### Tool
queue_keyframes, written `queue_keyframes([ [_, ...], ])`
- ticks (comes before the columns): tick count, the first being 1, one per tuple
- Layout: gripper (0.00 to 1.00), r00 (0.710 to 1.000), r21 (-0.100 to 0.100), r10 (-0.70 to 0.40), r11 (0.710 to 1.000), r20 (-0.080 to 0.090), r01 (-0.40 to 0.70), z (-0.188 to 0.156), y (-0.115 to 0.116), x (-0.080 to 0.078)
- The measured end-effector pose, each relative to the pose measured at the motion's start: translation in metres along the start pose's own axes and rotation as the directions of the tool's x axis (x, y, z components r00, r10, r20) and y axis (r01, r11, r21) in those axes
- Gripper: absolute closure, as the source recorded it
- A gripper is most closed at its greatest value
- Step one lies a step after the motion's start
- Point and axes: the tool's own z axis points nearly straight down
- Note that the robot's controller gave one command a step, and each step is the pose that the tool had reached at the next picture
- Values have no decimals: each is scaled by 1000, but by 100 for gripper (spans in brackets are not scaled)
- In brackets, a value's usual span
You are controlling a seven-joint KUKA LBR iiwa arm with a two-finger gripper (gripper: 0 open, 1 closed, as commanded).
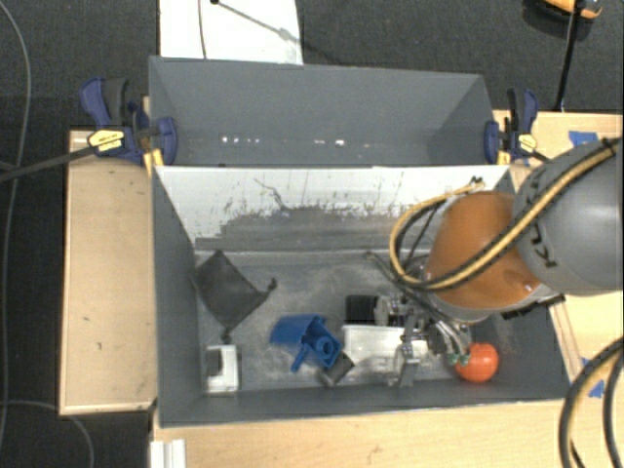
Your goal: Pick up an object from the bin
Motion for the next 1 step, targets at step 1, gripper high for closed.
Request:
queue_keyframes([
  [1,0,998,-1,56,998,7,-56,-38,-1,5],
])
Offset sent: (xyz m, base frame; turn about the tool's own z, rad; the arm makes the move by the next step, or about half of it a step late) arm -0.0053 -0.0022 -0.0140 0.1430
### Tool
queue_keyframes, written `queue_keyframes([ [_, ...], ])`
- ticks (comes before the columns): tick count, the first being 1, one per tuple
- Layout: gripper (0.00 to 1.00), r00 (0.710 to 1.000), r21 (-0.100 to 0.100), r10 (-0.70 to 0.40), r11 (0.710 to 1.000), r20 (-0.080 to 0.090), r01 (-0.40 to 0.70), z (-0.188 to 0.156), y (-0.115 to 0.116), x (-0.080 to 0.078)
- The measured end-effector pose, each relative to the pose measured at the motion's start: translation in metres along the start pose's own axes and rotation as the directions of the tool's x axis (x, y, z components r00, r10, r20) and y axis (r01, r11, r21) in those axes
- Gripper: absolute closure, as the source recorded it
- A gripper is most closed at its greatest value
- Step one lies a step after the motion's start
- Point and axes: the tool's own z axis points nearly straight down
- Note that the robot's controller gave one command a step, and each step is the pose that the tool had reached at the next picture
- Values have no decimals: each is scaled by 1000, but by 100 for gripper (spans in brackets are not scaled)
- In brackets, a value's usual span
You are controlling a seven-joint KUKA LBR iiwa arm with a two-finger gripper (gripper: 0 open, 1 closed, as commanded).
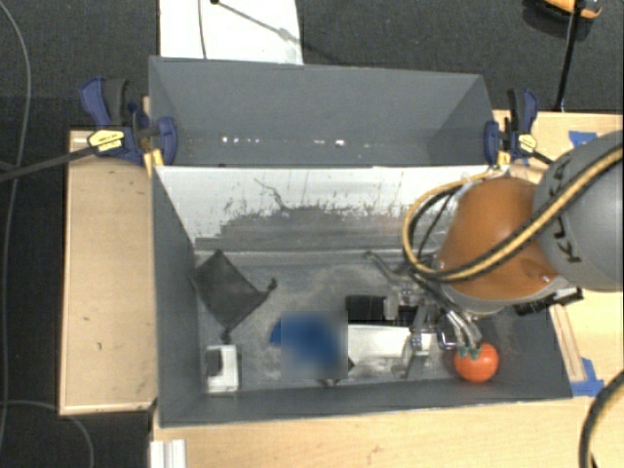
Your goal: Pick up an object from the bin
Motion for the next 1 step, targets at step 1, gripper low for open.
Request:
queue_keyframes([
  [1,0,996,0,87,996,0,-87,50,-1,-1],
])
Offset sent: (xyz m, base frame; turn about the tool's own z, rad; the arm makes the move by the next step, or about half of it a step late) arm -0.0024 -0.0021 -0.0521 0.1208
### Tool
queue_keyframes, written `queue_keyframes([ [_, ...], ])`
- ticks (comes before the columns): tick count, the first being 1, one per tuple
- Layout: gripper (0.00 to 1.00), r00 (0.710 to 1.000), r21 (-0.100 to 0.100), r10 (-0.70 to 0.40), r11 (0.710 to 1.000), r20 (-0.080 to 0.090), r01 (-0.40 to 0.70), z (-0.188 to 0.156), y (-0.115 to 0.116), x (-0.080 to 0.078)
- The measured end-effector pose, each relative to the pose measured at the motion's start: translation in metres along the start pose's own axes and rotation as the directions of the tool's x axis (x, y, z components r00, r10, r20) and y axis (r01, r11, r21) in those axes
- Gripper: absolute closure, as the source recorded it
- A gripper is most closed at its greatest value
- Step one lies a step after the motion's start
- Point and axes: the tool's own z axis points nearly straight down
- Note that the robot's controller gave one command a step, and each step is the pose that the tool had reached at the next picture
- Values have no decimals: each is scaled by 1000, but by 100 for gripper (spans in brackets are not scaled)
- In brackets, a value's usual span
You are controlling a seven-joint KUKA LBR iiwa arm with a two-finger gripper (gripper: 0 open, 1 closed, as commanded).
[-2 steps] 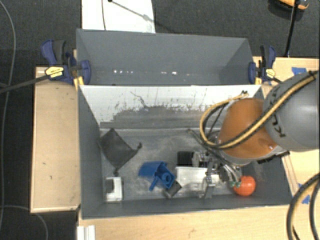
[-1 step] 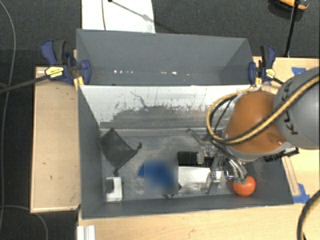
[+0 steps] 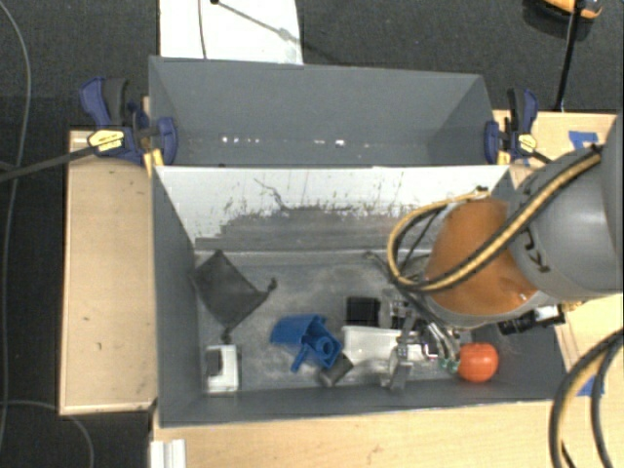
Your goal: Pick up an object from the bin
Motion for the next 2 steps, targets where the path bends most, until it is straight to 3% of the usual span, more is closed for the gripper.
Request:
queue_keyframes([
  [1,100,1000,-2,8,1000,14,-8,6,0,-3],
  [2,100,1000,-2,9,1000,14,-9,6,0,-3],
])
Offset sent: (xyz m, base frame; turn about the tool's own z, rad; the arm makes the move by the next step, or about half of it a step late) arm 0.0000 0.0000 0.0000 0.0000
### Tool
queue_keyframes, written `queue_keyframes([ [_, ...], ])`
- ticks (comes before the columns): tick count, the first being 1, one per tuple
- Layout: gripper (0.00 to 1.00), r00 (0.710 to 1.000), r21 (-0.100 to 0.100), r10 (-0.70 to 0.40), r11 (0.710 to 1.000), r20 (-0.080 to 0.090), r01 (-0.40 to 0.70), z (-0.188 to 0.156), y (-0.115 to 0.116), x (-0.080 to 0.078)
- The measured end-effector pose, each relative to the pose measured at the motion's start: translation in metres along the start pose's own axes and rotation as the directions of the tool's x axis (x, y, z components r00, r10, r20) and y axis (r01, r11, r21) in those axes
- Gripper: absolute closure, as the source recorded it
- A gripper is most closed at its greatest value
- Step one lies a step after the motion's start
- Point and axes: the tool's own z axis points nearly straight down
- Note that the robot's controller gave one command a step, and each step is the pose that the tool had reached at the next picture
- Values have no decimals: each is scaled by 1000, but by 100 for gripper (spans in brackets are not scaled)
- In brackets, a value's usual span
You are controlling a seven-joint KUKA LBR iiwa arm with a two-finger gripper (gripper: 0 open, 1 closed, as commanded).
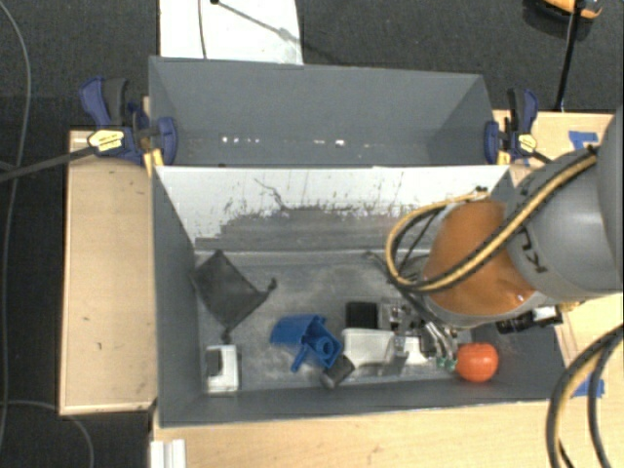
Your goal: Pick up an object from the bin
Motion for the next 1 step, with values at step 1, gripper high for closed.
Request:
queue_keyframes([
  [1,100,1000,0,0,1000,0,0,-4,0,1],
])
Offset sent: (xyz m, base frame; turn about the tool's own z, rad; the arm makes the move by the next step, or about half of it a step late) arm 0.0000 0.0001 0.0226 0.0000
